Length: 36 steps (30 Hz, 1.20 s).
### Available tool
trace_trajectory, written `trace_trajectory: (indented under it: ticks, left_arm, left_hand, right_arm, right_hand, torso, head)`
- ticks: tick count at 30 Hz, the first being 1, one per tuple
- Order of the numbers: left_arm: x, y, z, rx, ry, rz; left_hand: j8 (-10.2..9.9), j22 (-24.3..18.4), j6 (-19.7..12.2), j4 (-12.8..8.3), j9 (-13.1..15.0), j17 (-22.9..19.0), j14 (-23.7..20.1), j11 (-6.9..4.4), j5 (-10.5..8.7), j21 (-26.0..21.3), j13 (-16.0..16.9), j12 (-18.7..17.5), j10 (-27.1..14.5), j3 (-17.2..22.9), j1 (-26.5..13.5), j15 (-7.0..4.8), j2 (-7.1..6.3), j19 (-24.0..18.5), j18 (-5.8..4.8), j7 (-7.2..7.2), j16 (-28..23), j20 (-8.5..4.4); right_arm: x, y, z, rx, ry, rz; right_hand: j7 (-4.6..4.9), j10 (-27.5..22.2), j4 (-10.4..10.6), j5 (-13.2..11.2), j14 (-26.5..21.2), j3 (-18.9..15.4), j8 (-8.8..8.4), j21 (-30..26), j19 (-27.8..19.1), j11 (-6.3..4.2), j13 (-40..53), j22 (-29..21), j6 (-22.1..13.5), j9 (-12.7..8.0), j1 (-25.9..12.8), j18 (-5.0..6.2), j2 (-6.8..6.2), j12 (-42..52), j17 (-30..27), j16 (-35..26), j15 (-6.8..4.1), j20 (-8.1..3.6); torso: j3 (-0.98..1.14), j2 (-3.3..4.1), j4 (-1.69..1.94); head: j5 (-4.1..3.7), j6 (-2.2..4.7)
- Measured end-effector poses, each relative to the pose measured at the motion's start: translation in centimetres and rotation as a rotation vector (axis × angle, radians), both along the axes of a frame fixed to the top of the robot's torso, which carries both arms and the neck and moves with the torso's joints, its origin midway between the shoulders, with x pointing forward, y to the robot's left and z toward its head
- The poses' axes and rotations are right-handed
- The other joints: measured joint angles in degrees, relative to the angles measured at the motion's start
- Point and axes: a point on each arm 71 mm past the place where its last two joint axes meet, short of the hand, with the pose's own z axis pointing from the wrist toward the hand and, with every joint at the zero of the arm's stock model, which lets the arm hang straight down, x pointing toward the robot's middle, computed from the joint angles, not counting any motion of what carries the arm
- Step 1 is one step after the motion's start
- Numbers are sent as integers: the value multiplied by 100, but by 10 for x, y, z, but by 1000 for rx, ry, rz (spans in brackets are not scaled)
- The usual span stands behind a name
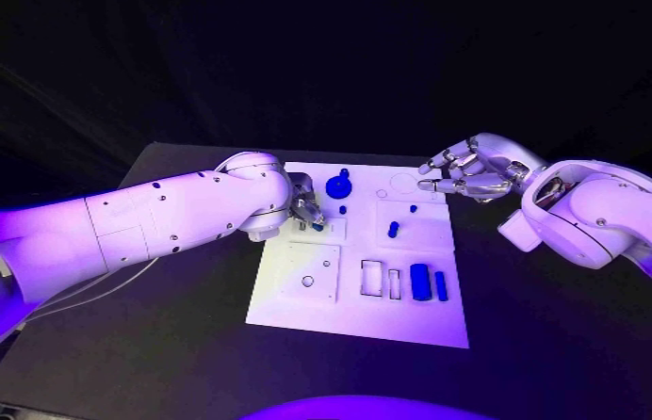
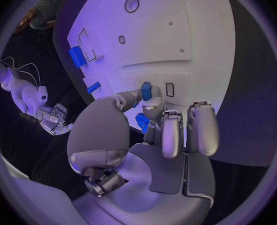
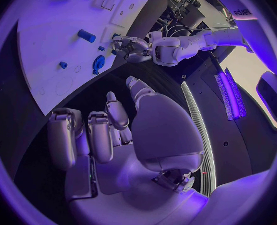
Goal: Assemble the parts on the task board
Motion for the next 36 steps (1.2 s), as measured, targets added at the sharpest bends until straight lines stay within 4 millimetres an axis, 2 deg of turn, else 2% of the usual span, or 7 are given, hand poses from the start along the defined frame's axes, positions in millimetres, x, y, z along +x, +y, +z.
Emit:
trace_trajectory:
  ticks: [5, 7, 13, 15, 20, 36]
  left_arm:
    - [0, 0, 0, 4, 3, -4]
    - [0, -1, 0, 5, 3, -5]
    - [1, 0, 0, 4, 2, -4]
    - [1, 0, 0, 3, 1, -3]
    - [1, 0, -1, 3, 0, 0]
    - [1, 1, -2, 1, 4, 7]
  left_hand:
    - [76, 7, -16, -231, 26, 0, -1, -43, -42, 0, 62, 63, 53, 163, -187, -42, -142, 0, 1, -17, 0, 0]
    - [87, 7, -32, -272, 53, 0, -2, -47, -43, 0, 65, 63, 57, 204, -238, -42, -142, 0, 1, -34, 0, 0]
    - [131, 17, -31, -445, 98, -1, -2, -52, -46, 0, 29, 107, 56, 346, -380, -82, -215, 20, 2, -36, 0, -21]
    - [131, 7, 18, -472, 98, -1, -2, -77, -54, 0, -31, 94, 32, 311, -391, -83, -225, -1, 2, -85, 0, -42]
    - [136, -16, 50, -340, 79, -1, -3, -93, -54, 0, -73, 63, 18, 130, -411, -83, -246, -1, 3, -117, 0, -42]
    - [252, -2, 133, -133, 107, -3, -2, -108, -53, 0, -143, 36, -28, -172, -442, -83, -232, -1, 3, -200, 0, -41]
  right_arm:
    - [0, -1, 0, 0, 0, -1]
    - [0, -1, 0, 0, 0, -1]
    - [0, -1, 0, 0, 0, -1]
    - [0, -1, 0, 0, 0, -1]
    - [0, -1, 0, 0, -1, -3]
    - [-1, -3, 0, 0, -2, -6]
  right_hand:
    - [0, 0, 14, 0, 0, -14, 0, 0, 0, 0, 0, 0, 0, 0, -23, 1, 23, 0, 0, 0, 0, 0]
    - [0, -17, 14, 0, 0, -14, 0, -22, 0, -17, -9, 0, 0, 0, -23, 87, 23, 0, 0, 0, 0, 0]
    - [0, -17, 30, 0, 0, -30, 0, -22, 0, -17, -9, -1, 0, -5, -23, 87, 23, -22, 0, 0, 0, 0]
    - [0, -17, 30, 0, 0, -30, 0, -22, 0, -17, -9, -1, 0, -6, -23, 88, 23, -22, 0, 0, 0, 0]
    - [0, -17, 30, 0, 0, -30, 0, -50, 0, -17, -15, -1, 0, -5, -23, 88, 23, -22, -1, -23, 0, 0]
    - [0, -17, 29, 0, 22, -29, 0, -78, 0, -17, -20, -2, 0, -5, -23, 88, 23, -22, -1, -23, -22, 0]
  torso:
    - [-1, 0, 7]
    - [-1, 0, 10]
    - [-1, 0, 12]
    - [-1, 0, 12]
    - [-4, 0, 10]
    - [-1, 0, 6]
  head:
    - [-18, -4]
    - [-20, -5]
    - [-21, -5]
    - [-20, -6]
    - [-16, -12]
    - [-55, -18]
